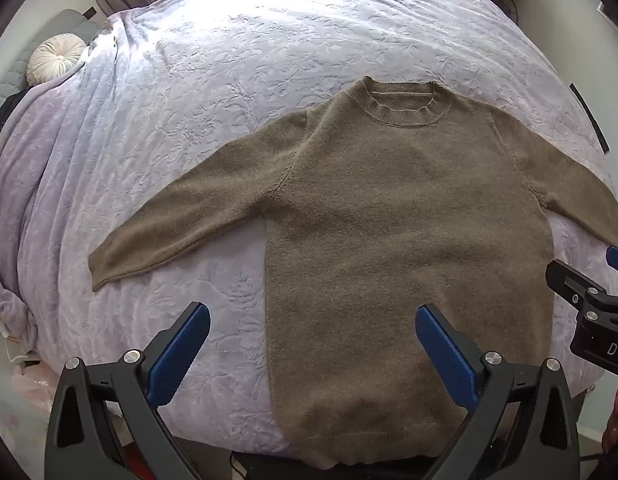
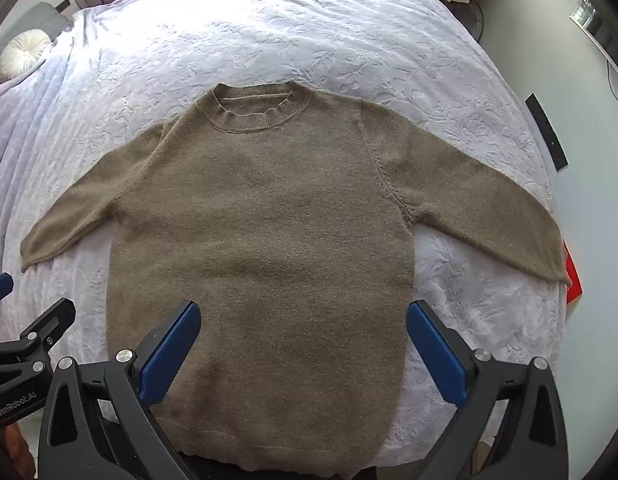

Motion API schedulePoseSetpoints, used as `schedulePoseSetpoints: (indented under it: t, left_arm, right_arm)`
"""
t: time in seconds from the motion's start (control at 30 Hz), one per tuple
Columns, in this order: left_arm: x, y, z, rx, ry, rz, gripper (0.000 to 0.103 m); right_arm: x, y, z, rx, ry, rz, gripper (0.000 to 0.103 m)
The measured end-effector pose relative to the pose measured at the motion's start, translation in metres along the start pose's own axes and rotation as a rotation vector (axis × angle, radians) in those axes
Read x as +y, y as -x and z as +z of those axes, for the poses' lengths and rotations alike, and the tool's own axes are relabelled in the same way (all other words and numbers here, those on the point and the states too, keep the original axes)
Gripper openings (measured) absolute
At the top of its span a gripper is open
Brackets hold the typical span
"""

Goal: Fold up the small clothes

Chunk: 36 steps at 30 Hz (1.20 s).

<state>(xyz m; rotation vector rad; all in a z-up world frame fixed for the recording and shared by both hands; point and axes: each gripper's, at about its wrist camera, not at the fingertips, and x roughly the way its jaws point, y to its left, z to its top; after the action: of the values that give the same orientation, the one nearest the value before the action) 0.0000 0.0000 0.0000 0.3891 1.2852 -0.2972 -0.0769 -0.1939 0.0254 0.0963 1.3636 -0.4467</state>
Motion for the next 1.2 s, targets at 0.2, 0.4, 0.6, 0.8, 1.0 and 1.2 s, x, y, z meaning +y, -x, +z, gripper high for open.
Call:
schedulePoseSetpoints:
  t: [0.2,0.4,0.6,0.8,1.0,1.2]
  left_arm:
    - [0.000,-0.001,-0.002,0.007,0.000,0.003,0.103]
    - [0.001,-0.001,-0.003,0.002,0.001,0.000,0.103]
    - [0.000,-0.001,-0.003,-0.002,0.004,-0.003,0.103]
    - [0.003,-0.011,-0.018,-0.004,0.011,-0.009,0.103]
    - [0.006,-0.014,-0.017,-0.018,0.037,-0.111,0.103]
    - [0.008,-0.013,-0.014,-0.008,0.018,0.005,0.103]
  right_arm:
    - [0.000,-0.001,0.001,0.007,0.005,-0.002,0.102]
    - [0.001,-0.002,0.001,0.011,0.005,-0.003,0.102]
    - [0.000,-0.003,0.000,0.015,0.007,-0.002,0.102]
    - [0.001,-0.003,0.000,0.015,0.007,-0.002,0.102]
    - [0.001,-0.006,-0.004,0.026,0.002,0.000,0.102]
    - [0.002,-0.008,-0.002,0.042,0.002,-0.001,0.102]
